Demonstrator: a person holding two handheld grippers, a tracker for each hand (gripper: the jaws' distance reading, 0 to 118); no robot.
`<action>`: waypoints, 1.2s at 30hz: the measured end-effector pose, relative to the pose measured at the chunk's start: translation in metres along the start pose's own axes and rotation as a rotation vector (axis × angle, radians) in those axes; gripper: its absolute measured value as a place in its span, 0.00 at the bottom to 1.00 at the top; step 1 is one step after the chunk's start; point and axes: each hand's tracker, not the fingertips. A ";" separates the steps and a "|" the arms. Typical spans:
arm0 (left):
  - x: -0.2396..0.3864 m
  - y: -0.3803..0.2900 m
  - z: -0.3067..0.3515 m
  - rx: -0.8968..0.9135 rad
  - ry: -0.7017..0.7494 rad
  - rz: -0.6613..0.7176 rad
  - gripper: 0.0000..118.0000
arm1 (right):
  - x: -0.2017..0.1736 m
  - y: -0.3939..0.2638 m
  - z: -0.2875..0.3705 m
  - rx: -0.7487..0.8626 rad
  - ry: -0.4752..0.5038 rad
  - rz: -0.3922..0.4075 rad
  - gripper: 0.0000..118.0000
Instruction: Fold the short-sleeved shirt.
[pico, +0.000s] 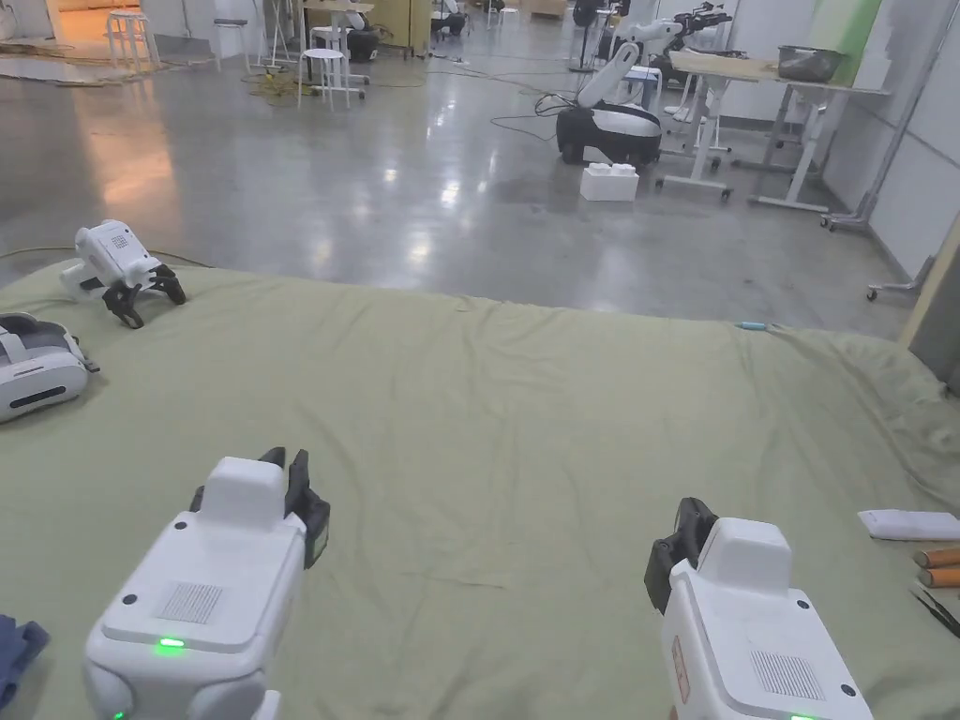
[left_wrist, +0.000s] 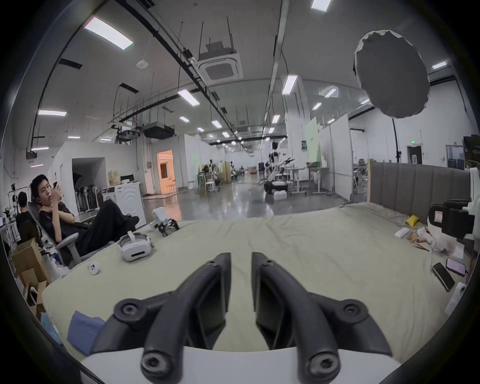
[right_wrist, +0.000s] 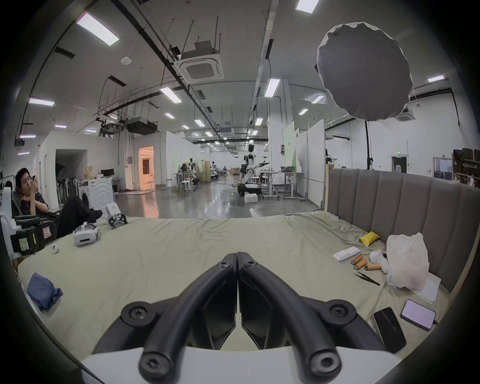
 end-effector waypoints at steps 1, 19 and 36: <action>0.011 0.002 0.003 0.004 -0.001 -0.002 0.05 | 0.000 0.001 0.000 -0.002 -0.001 0.002 0.00; 0.022 0.001 0.012 0.018 0.056 -0.012 0.00 | -0.008 -0.004 0.012 0.037 -0.024 0.052 0.00; 0.019 -0.004 0.011 0.028 0.086 -0.044 0.82 | -0.012 -0.011 0.006 0.025 -0.051 0.055 0.85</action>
